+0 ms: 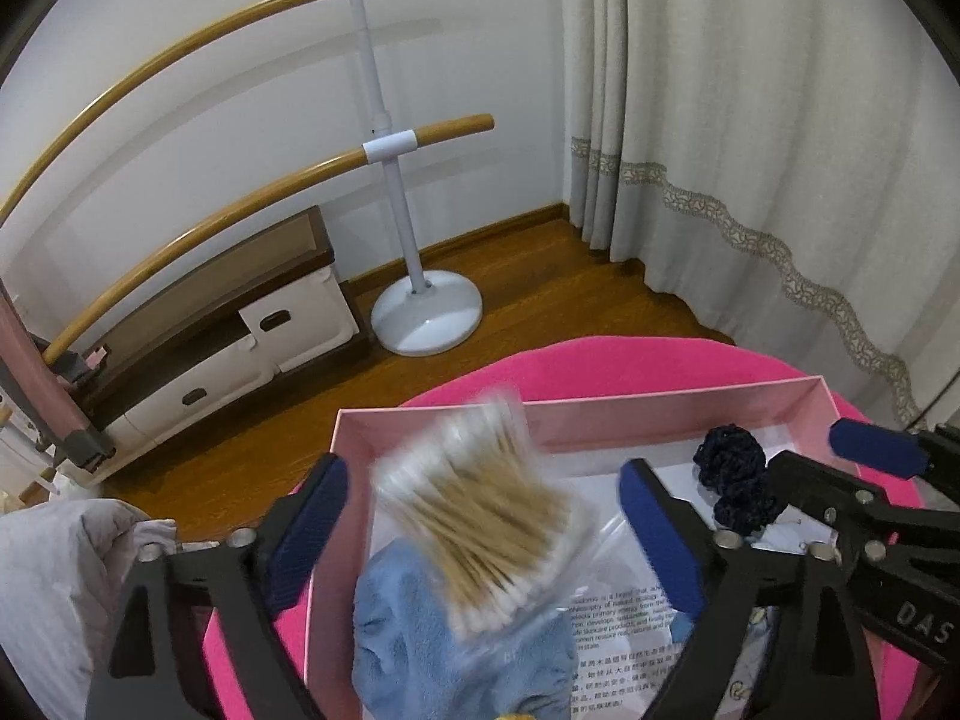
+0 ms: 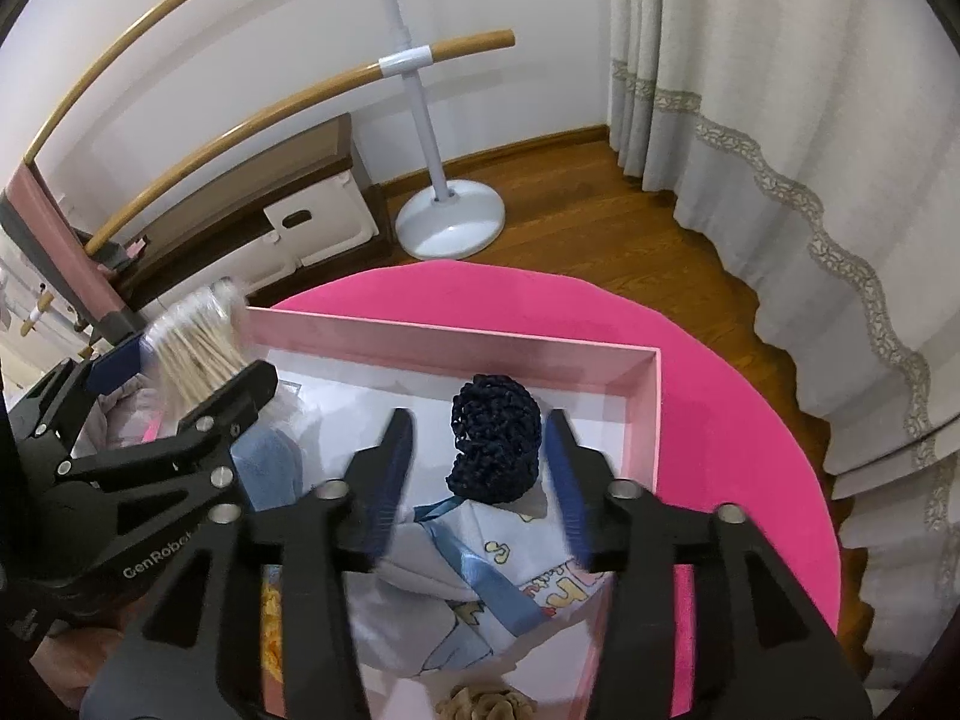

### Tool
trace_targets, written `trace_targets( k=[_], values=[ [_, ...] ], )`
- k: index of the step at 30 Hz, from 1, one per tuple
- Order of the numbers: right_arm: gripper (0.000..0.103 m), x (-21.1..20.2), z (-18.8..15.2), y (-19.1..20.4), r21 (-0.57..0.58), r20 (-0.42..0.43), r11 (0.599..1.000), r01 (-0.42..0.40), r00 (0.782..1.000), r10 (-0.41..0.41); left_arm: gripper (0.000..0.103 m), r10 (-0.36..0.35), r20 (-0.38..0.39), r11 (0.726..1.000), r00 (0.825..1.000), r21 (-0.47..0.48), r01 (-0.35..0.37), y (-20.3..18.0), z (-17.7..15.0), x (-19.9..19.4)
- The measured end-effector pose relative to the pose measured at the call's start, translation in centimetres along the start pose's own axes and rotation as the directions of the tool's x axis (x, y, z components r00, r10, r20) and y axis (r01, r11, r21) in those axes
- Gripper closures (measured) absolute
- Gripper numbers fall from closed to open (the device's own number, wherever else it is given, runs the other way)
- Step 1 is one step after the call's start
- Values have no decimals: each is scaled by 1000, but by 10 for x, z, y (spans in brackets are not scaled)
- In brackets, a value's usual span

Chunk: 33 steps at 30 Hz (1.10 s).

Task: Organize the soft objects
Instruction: 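Carry the swab bag and black scrunchie over the pink box and release both, then withdraw both tools from the box toward the clear pouch and blue knit piece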

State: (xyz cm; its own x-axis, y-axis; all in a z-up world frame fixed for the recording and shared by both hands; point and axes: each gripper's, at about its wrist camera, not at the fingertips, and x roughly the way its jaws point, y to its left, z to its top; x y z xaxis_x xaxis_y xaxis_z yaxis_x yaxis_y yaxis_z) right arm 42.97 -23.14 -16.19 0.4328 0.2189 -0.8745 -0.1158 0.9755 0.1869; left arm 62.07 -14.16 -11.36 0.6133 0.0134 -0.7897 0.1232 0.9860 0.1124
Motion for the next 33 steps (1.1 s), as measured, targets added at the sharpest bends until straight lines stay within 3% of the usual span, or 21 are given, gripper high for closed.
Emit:
trace_targets(
  k=[3,5,13,22,33],
  values=[
    [25,-6,-2,-3,18,20,1000,3,1000,-3,1,1,-6,1000,1000,-18,-1,1,-1,0],
    [0,-10,-2,-5,24,32,1000,6,999,-6,0,-19,-3,999,1000,-35,19,8,-8,-6],
    [0,-31,-9,-7,43,75,999,10,997,-13,0,-10,45,999,999,-51,12,23,-22,-44],
    [0,-70,-28,-2,51,131,999,-1,991,-6,0,4,115,999,993,-52,2,29,-70,-111],
    [0,-140,-74,9,47,272,999,-2,962,-11,0,10,262,999,965,-45,2,35,-132,-203]
  ],
)
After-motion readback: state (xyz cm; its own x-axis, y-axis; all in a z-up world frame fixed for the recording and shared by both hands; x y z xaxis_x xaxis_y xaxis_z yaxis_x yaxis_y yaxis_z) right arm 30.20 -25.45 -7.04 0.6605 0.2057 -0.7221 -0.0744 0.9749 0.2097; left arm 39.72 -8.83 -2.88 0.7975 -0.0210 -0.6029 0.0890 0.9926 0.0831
